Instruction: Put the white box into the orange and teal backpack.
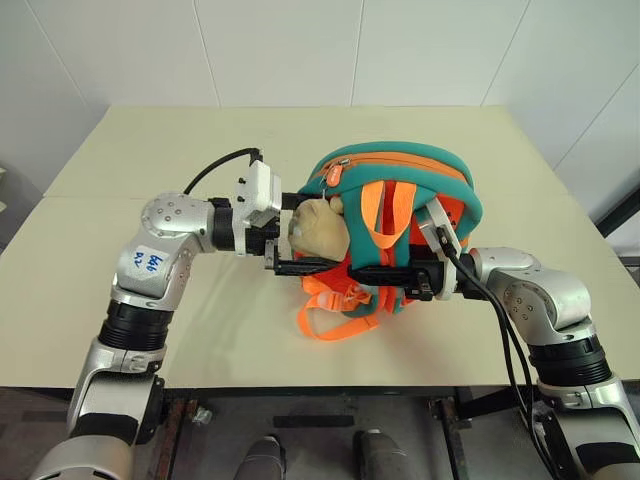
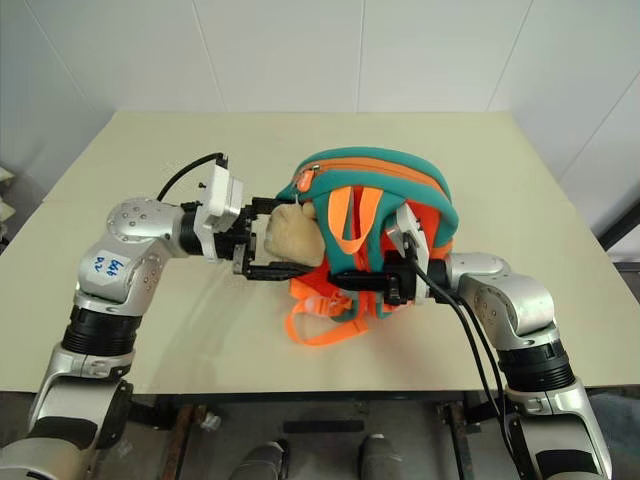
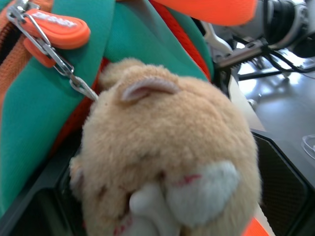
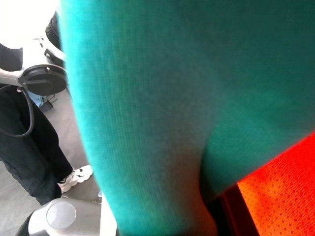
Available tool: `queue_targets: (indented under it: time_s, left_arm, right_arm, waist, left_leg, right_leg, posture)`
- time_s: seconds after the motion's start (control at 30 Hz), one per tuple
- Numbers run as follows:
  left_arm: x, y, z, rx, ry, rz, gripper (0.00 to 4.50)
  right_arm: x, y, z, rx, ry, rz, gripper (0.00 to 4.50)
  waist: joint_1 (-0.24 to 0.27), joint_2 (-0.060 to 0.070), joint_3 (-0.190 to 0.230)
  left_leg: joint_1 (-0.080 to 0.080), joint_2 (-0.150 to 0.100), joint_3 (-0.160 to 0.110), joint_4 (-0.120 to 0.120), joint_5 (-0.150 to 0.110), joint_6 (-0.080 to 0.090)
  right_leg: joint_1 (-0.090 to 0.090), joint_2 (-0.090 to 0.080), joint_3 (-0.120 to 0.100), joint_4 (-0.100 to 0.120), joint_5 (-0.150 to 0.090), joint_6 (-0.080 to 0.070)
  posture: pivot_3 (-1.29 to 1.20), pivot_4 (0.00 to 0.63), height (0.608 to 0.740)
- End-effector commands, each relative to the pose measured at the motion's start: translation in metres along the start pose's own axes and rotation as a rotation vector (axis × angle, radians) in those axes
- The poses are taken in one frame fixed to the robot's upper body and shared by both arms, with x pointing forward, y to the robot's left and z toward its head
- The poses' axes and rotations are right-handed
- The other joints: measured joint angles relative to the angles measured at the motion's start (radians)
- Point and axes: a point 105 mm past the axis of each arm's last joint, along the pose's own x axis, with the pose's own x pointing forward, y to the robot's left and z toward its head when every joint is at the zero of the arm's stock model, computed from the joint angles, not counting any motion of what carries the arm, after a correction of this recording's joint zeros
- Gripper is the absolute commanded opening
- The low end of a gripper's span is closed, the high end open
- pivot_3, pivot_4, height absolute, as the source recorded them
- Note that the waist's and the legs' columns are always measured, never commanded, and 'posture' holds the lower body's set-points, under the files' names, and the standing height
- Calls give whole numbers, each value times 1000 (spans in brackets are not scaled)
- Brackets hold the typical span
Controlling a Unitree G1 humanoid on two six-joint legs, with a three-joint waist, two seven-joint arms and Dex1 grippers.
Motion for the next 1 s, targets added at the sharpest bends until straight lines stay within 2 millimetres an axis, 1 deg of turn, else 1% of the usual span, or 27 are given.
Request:
queue_targets:
  time_s: [0.03,0.1,0.2,0.27,0.37,0.43,0.5,0.57,0.6,0.63,0.7,0.8,0.83,0.9,0.97,1.0]
  left_arm:
    - [-5,3,22,67,-80,30,3597]
    - [-14,4,29,77,-88,35,2966]
    - [-31,4,29,61,-34,11,2133]
    - [-47,15,30,77,14,57,1716]
    - [-84,37,31,95,127,155,1716]
    - [-101,44,27,85,180,195,1716]
    - [-116,50,9,69,264,246,1716]
    - [-122,54,-11,54,312,280,1716]
    - [-122,53,-22,37,323,280,1716]
    - [-118,51,-38,10,336,273,1716]
    - [-110,46,-61,-23,348,258,1716]
    - [-96,37,-89,-39,368,228,1716]
    - [-81,31,-103,-84,331,222,1716]
    - [-61,21,-122,-145,284,209,1716]
    - [-51,11,-134,-173,278,180,1716]
    - [-47,1,-141,-191,285,152,1716]
  right_arm:
    - [2,5,10,-40,-18,15,0]
    - [1,5,9,-40,-18,9,0]
    - [0,4,9,-39,-17,2,0]
    - [0,4,9,-38,-17,0,0]
    - [-2,5,7,-35,-18,-8,0]
    - [-3,6,6,-33,-22,-17,0]
    - [-4,7,5,-30,-28,-32,0]
    - [-5,7,4,-27,-32,-43,0]
    - [-5,7,4,-27,-33,-48,0]
    - [-6,7,3,-24,-37,-56,0]
    - [-6,7,2,-20,-43,-67,0]
    - [-5,6,1,-17,-51,-80,0]
    - [-5,6,1,-13,-60,-90,0]
    - [-5,5,1,-9,-73,-108,0]
    - [-5,4,0,-7,-79,-119,0]
    - [-5,4,0,-6,-84,-126,0]
  waist:
    - [-1,0,0]
    - [-1,0,0]
    - [-5,0,0]
    - [-6,0,0]
    - [-6,0,0]
    - [-8,0,0]
    - [-8,0,0]
    - [-6,0,0]
    - [-6,0,0]
    - [-5,0,0]
    - [-1,0,0]
    - [0,0,0]
    - [0,0,0]
    - [2,0,0]
    - [1,0,0]
    - [-1,0,0]
  left_leg:
    - [0,0,0,0,0,0]
    - [0,0,0,0,0,0]
    - [0,0,0,0,0,0]
    - [0,0,0,-1,0,0]
    - [0,0,0,-1,0,0]
    - [0,0,0,-1,0,0]
    - [0,0,0,-2,0,0]
    - [0,0,0,-2,0,0]
    - [0,0,0,-2,0,0]
    - [0,0,0,-2,0,0]
    - [0,0,0,-2,0,0]
    - [0,0,0,-1,0,0]
    - [0,0,0,-1,0,0]
    - [0,0,0,-1,0,0]
    - [0,0,0,-1,0,0]
    - [0,0,0,-1,0,0]
  right_leg:
    - [0,0,0,0,0,0]
    - [0,0,0,0,0,0]
    - [0,0,0,0,0,0]
    - [0,0,0,0,0,0]
    - [0,0,0,0,0,0]
    - [0,0,0,-1,0,0]
    - [0,0,0,-1,0,-1]
    - [-1,0,0,-1,-1,-1]
    - [-1,0,0,-1,-1,-1]
    - [-1,0,0,-1,-1,-1]
    - [-1,0,0,-1,-1,-1]
    - [-1,0,0,-1,-1,-1]
    - [-1,0,0,-1,-1,-1]
    - [0,0,0,0,-1,-1]
    - [0,0,0,0,0,-1]
    - [0,0,0,0,0,-1]
  posture:
    - [0,150,740]
    - [0,150,740]
    - [0,150,740]
    - [0,150,740]
    - [0,150,740]
    - [0,150,740]
    - [0,150,740]
    - [0,150,740]
    - [0,150,740]
    - [0,150,740]
    - [0,150,740]
    - [0,150,740]
    - [0,150,740]
    - [0,150,740]
    - [0,150,740]
    - [0,150,740]
